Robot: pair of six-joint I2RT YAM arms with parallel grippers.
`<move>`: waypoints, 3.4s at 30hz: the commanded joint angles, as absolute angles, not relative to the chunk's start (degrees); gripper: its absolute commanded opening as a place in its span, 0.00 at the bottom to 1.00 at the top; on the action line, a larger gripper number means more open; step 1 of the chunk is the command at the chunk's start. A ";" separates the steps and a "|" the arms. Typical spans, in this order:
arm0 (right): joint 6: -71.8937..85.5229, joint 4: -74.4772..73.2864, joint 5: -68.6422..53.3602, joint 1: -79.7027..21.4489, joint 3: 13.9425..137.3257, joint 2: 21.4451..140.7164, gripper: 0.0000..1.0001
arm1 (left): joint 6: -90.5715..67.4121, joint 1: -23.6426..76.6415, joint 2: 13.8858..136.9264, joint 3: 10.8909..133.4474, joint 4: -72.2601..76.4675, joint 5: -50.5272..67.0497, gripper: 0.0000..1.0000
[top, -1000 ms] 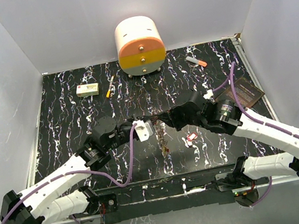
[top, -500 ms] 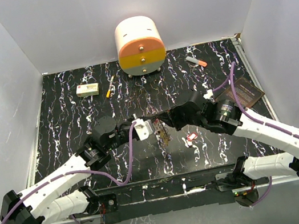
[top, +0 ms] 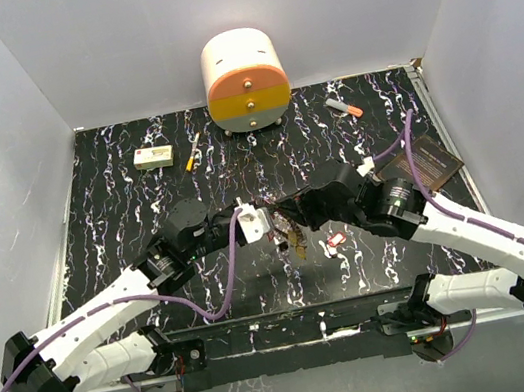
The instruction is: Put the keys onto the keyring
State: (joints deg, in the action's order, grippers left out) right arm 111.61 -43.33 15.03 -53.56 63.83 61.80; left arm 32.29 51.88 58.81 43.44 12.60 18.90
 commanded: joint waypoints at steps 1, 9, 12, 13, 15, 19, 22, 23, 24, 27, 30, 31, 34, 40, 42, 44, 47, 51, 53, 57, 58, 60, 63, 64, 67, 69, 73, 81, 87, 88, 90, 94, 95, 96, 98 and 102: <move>109.99 -38.94 18.75 -53.50 63.76 58.95 0.16 | 30.18 52.12 56.97 46.26 10.42 21.89 0.00; 110.78 -41.30 19.80 -53.52 62.54 54.94 0.41 | 29.30 52.04 57.02 46.78 9.28 20.46 0.00; 106.51 -41.51 22.37 -53.48 62.13 52.60 0.45 | 28.63 51.95 56.86 46.92 9.18 20.83 0.00; 102.98 -40.90 23.44 -53.52 61.83 51.45 0.45 | 28.53 51.99 56.79 47.26 8.69 21.07 0.00; 93.04 -38.34 25.95 -53.51 60.93 48.79 0.46 | 28.22 51.62 56.95 48.59 7.20 22.04 0.00; 64.50 -27.77 26.40 -53.48 56.38 40.27 0.46 | 27.02 50.69 57.72 52.06 2.05 25.87 0.00; 46.69 -25.56 23.93 -53.50 55.58 35.54 0.50 | 25.78 50.61 58.41 55.21 -3.06 29.07 0.00; 42.77 -27.19 23.14 -53.48 56.23 35.25 0.52 | 25.81 50.58 58.93 56.31 -4.81 30.19 0.00; 39.59 -29.12 22.14 -53.52 57.16 35.68 0.55 | 25.79 50.61 59.63 57.43 -6.83 31.46 0.00; 29.65 -31.90 15.16 -53.52 58.75 38.50 0.57 | 26.52 50.57 62.10 61.76 -12.01 34.47 0.00; 22.69 -32.76 9.69 -53.53 59.54 42.46 0.53 | 27.52 50.57 63.48 64.58 -14.51 34.98 0.00; 20.88 -32.39 7.55 -53.48 59.95 43.58 0.50 | 28.36 50.56 64.14 65.66 -16.05 35.14 0.00; 16.68 -33.19 4.11 -53.52 62.89 46.92 0.37 | 30.43 50.54 66.38 69.16 -21.63 35.70 0.00; 11.44 -37.35 -3.20 -53.52 68.27 50.08 0.32 | 38.02 50.54 69.53 75.35 -30.40 35.18 0.00; 10.32 -38.30 -5.79 -53.51 68.86 50.30 0.32 | 41.65 50.55 69.79 76.63 -32.36 34.48 0.00; 9.51 -38.93 -8.08 -53.49 69.06 50.57 0.31 | 44.87 50.62 70.47 78.36 -34.61 34.31 0.00; 8.91 -40.44 -9.85 -53.52 69.68 52.18 0.31 | 49.54 50.57 72.09 81.34 -39.45 35.58 0.00; 8.87 -39.59 -11.24 -53.52 69.49 53.53 0.31 | 53.36 50.66 73.61 84.55 -43.22 37.05 0.00; 9.08 -38.28 -11.51 -53.51 69.31 54.05 0.32 | 54.49 50.68 73.73 85.32 -43.77 37.46 0.00; 9.50 -36.71 -11.96 -53.50 69.64 55.38 0.32 | 54.92 50.66 74.27 86.63 -44.61 38.10 0.00; 9.57 -36.39 -11.95 -53.51 69.69 55.76 0.32 | 54.93 50.75 74.28 86.66 -44.60 38.16 0.00; 9.58 -36.09 -11.63 -53.52 69.74 56.35 0.32 | 54.81 50.80 74.29 86.66 -44.44 38.30 0.00; 9.58 -35.87 -10.52 -53.50 70.03 57.17 0.32 | 53.92 50.93 74.37 86.83 -44.05 38.97 0.00; 9.65 -35.72 -10.16 -53.52 70.16 57.35 0.32 | 53.84 50.96 74.38 86.84 -44.04 39.21 0.00; 9.88 -35.21 -9.46 -53.52 70.27 57.53 0.32 | 53.88 51.01 74.52 86.84 -44.13 39.33 0.00; 10.01 -35.09 -9.17 -53.52 70.38 57.70 0.32 | 53.67 50.98 74.62 86.93 -44.12 39.64 0.00; 10.11 -34.55 -8.70 -53.48 70.63 57.89 0.32 | 53.26 51.15 74.87 86.92 -44.18 40.38 0.00; 9.65 -33.75 -9.99 -53.49 70.52 58.85 0.31 | 51.57 51.12 75.91 87.92 -44.83 41.56 0.00; 9.71 -33.49 -11.28 -53.52 69.79 59.26 0.30 | 52.15 51.17 76.75 89.75 -46.39 41.51 0.00; 9.82 -33.44 -11.29 -53.51 69.66 59.22 0.29 | 52.20 51.15 76.85 89.88 -46.58 41.56 0.00; 9.93 -33.29 -11.18 -53.53 69.59 59.11 0.28 | 51.77 51.19 76.82 89.91 -46.39 42.06 0.00; 10.02 -33.43 -10.32 -53.47 69.92 59.32 0.14 | 51.11 51.26 76.83 89.93 -46.14 42.61 0.00; 10.02 -33.48 -10.21 -53.51 70.03 59.36 0.12 | 51.03 51.25 76.82 89.91 -46.14 42.63 0.00; 10.02 -33.49 -10.13 -53.52 70.02 59.33 0.11 | 50.87 51.37 76.77 89.91 -46.14 42.70 0.00; 10.09 -33.46 -9.98 -53.48 69.92 59.25 0.08 | 50.22 51.39 76.74 89.99 -45.78 42.88 0.00; 10.18 -33.06 -8.63 -53.47 69.54 58.48 0.08 | 49.22 51.40 76.52 89.67 -45.16 42.56 0.00</move>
State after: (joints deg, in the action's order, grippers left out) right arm 10.52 -38.26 -10.74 -53.52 67.75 59.37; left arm 50.30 50.74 77.60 87.29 -47.29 37.69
